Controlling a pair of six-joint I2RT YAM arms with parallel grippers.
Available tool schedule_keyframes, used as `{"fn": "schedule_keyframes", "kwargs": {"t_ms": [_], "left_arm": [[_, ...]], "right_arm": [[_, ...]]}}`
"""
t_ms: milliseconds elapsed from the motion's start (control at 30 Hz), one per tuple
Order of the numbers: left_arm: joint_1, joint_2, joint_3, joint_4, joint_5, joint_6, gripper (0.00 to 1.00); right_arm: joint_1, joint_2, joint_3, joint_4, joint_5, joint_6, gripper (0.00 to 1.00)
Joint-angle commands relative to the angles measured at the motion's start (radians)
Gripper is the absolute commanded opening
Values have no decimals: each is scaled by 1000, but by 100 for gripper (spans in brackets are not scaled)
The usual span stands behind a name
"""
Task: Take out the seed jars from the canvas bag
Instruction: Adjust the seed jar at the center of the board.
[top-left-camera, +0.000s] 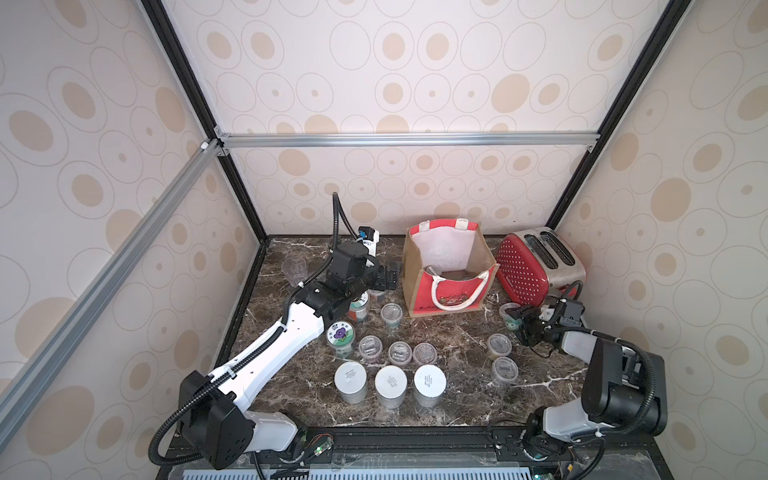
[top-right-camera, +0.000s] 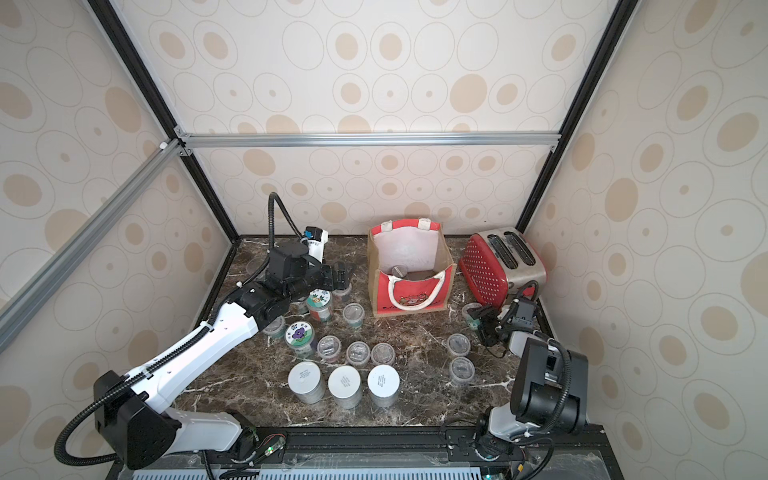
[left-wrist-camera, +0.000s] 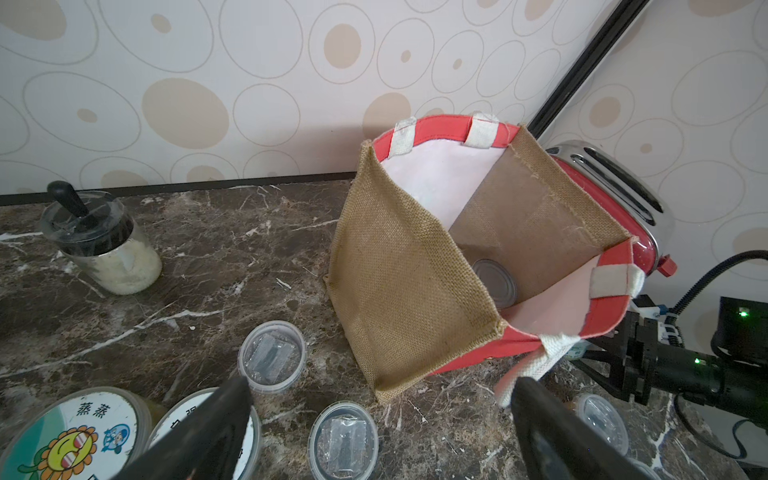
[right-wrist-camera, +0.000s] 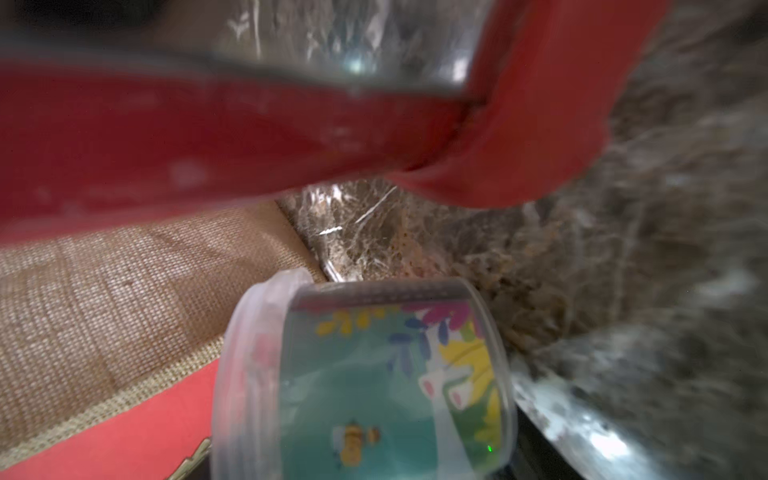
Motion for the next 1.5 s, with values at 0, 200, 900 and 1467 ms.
{"fn": "schedule_keyframes", "kwargs": {"t_ms": [0, 200, 900, 1467], "left_arm": [[-9, -3, 8, 20, 8, -13, 98], [-17, 8, 26, 6, 0, -11, 98], [-36, 72, 148, -74, -69, 46, 98], [13, 820, 1121, -346, -82, 482, 98]], "right_arm": [[-10, 32, -44, 66, -11, 41, 68], [-39, 41, -100, 90, -20, 51, 70], [-123, -125, -130, -264, -6, -69, 99], [86, -495, 335, -760, 94, -322, 99]]}}
